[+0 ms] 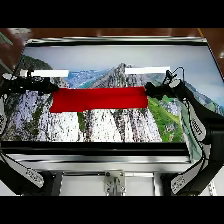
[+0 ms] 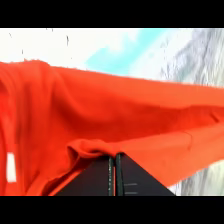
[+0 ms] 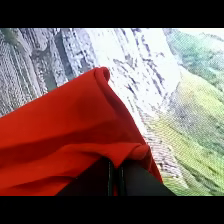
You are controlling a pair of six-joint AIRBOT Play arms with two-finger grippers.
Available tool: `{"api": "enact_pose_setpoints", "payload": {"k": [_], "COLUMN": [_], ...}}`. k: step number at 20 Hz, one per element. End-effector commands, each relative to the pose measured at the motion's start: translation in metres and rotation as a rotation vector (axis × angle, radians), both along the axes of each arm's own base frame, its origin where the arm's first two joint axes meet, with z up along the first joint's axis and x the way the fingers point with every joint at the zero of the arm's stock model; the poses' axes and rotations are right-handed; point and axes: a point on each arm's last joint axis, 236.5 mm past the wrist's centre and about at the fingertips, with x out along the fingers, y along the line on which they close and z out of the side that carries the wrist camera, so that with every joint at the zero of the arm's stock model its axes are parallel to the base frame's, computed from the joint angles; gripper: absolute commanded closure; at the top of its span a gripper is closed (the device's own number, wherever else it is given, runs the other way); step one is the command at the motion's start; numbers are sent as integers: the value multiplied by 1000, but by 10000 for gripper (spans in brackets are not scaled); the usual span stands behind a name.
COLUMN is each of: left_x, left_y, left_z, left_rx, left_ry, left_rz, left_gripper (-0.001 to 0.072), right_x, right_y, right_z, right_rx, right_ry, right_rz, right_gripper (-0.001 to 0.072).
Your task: Fold the shirts.
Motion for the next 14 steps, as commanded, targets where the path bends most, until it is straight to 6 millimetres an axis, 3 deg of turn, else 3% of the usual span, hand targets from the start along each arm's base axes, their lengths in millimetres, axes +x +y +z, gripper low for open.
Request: {"api": "enact_pose_setpoints", "payload": {"k": [1,2,3,4,7,9,10,12,14], "left_x": [13,13,12,10,-1,-11,-16,-23,-29], "left_y": [5,3,1,-1,-6,-8,-9,-11,-16], "left_z": [-5,-5,-5,-5,-4,1,4,9,17], "left_rx": [21,21,19,12,-19,-42,-51,-63,-74], "left_ry": [-25,-25,-23,-17,24,51,60,72,75], "left_rz": [44,40,34,26,1,-33,-47,-72,-96], "left_gripper": [670,670,668,627,151,139,139,139,140], "right_x": [6,6,7,9,8,9,8,3,-2], "right_y": [1,2,3,5,2,-9,-13,-9,7], "right_z": [2,4,5,8,21,25,22,12,-3], "right_rx": [20,30,44,54,41,23,28,40,70], "right_ry": [-14,-14,-15,-27,-61,-73,-63,-30,7], "right_rz": [-25,-30,-37,-33,10,5,0,10,24], "right_gripper": [626,537,296,200,199,183,83,82,82]}}
